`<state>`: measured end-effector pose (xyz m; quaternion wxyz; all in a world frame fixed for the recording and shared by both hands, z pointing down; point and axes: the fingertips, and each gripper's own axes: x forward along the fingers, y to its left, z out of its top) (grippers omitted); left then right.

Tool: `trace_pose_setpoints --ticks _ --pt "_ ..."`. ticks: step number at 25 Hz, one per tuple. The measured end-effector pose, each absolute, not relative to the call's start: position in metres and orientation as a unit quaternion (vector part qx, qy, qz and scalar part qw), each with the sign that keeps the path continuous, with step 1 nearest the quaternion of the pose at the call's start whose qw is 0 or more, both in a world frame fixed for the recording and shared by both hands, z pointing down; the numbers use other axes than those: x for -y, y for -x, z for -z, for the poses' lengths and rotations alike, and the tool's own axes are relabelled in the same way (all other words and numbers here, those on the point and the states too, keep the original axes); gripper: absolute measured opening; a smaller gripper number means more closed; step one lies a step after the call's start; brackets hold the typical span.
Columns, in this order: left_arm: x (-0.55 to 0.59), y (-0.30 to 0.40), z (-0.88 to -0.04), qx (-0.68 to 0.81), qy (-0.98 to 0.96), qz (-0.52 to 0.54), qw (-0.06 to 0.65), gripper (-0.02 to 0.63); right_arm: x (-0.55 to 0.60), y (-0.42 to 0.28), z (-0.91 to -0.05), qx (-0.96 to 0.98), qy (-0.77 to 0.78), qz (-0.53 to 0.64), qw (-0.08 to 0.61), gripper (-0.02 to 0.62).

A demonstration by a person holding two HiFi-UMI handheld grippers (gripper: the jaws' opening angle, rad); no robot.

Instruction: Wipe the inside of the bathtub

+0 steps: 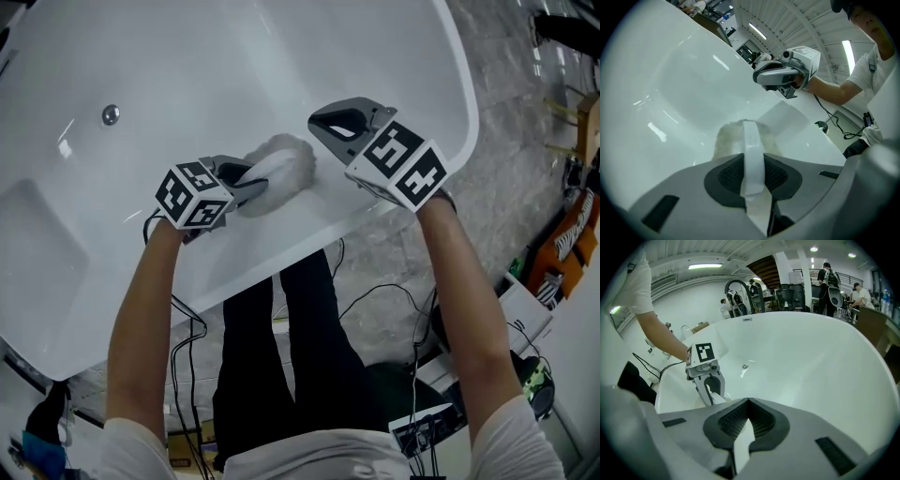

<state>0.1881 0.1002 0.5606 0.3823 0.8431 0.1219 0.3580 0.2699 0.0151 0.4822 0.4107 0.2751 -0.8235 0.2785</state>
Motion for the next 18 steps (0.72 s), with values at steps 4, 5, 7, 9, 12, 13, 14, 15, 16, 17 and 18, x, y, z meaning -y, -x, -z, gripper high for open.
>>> trace_pose_setpoints --ticks 4,5,7,9,12,13,14,15,16,17,18 --pt "-0.091 -0.181 -0.591 -0.106 -0.836 -0.372 0.391 0.095 -0.013 -0.256 -0.502 0.829 -0.243 -0.277 0.421 0.018" --pt "-0.089 -0.18 -0.598 -0.1 -0.834 -0.375 0.393 0.095 -0.013 -0.254 -0.507 0.831 -0.231 -0.275 0.425 0.018" --pt "-0.086 -0.18 -0.608 -0.089 -0.829 -0.382 0.398 0.095 -0.012 -0.251 -0.516 0.834 -0.209 -0.275 0.43 0.018" --pt "-0.082 -0.18 -0.619 -0.08 -0.825 -0.388 0.402 0.095 -0.009 -0.252 -0.524 0.836 -0.194 -0.277 0.432 0.018" --pt "-0.079 -0.18 -0.641 -0.07 -0.822 -0.398 0.401 0.095 -0.006 -0.254 -0.537 0.838 -0.177 -0.279 0.434 0.018" --pt "-0.081 -0.18 -0.648 -0.07 -0.821 -0.4 0.4 0.095 -0.007 -0.255 -0.544 0.839 -0.17 -0.28 0.435 0.018" --pt "-0.082 -0.181 -0.656 -0.072 -0.82 -0.403 0.4 0.095 -0.008 -0.255 -0.55 0.839 -0.163 -0.281 0.437 0.018" --pt "-0.082 -0.181 -0.664 -0.073 -0.818 -0.405 0.401 0.095 -0.008 -0.256 -0.556 0.839 -0.156 -0.281 0.439 0.018" --pt "-0.08 -0.181 -0.672 -0.073 -0.816 -0.409 0.402 0.095 -0.007 -0.258 -0.561 0.839 -0.15 -0.28 0.442 0.018" --pt "-0.078 -0.182 -0.679 -0.072 -0.814 -0.413 0.403 0.095 -0.006 -0.259 -0.566 0.839 -0.144 -0.279 0.444 0.018" --pt "-0.076 -0.182 -0.685 -0.071 -0.811 -0.416 0.404 0.095 -0.005 -0.26 -0.57 0.839 -0.14 -0.278 0.445 0.018"
